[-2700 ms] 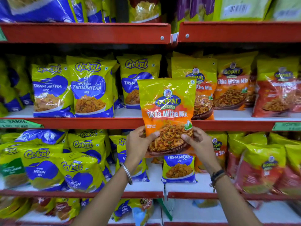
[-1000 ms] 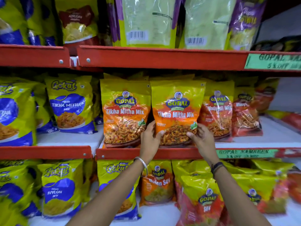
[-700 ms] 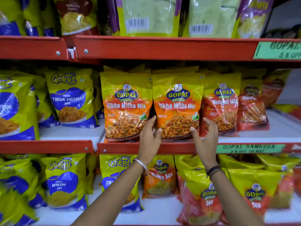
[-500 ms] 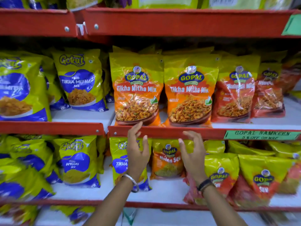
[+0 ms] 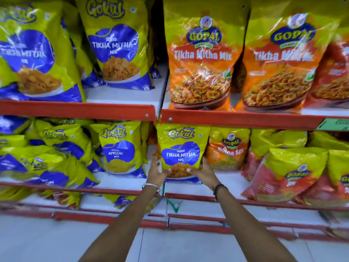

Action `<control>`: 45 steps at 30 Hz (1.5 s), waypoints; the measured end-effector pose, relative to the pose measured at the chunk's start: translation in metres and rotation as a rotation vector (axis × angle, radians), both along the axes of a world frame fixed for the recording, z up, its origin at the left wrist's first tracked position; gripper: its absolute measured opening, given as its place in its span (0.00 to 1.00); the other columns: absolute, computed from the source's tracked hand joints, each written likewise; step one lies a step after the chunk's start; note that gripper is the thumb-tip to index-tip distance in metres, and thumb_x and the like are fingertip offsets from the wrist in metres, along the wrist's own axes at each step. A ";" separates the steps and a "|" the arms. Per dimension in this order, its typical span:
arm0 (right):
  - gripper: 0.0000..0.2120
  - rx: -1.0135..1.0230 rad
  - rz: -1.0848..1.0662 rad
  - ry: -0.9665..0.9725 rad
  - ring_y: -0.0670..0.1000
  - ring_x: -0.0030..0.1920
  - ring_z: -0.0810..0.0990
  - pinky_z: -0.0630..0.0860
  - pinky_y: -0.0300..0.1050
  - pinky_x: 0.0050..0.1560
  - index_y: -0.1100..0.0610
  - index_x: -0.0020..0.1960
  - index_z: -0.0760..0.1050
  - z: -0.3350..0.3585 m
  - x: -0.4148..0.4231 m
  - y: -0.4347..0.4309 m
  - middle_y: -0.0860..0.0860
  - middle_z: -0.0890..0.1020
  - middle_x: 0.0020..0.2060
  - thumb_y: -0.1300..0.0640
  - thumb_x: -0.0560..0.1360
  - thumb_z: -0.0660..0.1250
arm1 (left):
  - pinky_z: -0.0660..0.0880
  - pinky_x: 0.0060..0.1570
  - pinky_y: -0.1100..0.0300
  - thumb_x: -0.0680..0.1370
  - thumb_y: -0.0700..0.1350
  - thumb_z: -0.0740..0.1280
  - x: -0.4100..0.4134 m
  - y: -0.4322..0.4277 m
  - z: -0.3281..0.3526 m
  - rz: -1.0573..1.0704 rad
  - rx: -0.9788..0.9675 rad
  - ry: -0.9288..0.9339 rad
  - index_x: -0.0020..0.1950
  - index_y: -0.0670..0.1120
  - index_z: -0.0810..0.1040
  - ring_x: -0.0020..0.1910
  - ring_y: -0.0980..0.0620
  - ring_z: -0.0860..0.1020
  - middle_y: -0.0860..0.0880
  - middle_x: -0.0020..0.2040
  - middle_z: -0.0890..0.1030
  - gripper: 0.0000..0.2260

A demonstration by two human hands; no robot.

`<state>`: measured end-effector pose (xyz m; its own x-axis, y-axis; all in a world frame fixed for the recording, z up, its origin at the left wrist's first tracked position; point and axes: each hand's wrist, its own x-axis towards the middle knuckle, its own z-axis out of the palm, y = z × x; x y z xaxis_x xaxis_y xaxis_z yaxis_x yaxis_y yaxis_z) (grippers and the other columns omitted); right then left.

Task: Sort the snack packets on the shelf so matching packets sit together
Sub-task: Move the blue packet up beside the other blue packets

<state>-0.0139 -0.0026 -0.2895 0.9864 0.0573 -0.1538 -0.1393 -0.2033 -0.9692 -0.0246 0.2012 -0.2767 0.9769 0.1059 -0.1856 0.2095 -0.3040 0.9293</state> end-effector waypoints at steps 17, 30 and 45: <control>0.24 0.050 -0.205 -0.221 0.45 0.56 0.81 0.78 0.37 0.53 0.53 0.62 0.75 0.042 -0.092 0.040 0.47 0.83 0.56 0.62 0.67 0.76 | 0.77 0.54 0.52 0.67 0.39 0.70 -0.066 0.046 0.034 0.100 -0.245 -0.211 0.54 0.47 0.80 0.49 0.54 0.79 0.54 0.48 0.84 0.16; 0.16 0.033 -0.191 -0.408 0.49 0.51 0.85 0.79 0.58 0.57 0.51 0.51 0.83 0.154 -0.103 0.076 0.46 0.87 0.46 0.52 0.64 0.78 | 0.78 0.46 0.63 0.68 0.33 0.72 -0.066 0.096 0.144 0.061 -0.310 -0.428 0.53 0.39 0.80 0.40 0.61 0.80 0.45 0.49 0.83 0.14; 0.18 0.039 -0.111 -0.632 0.47 0.52 0.84 0.79 0.39 0.51 0.55 0.55 0.81 0.238 -0.077 0.109 0.50 0.87 0.49 0.60 0.66 0.76 | 0.78 0.51 0.52 0.67 0.33 0.73 -0.052 0.128 0.221 0.063 -0.359 -0.637 0.48 0.50 0.81 0.46 0.49 0.82 0.48 0.44 0.85 0.14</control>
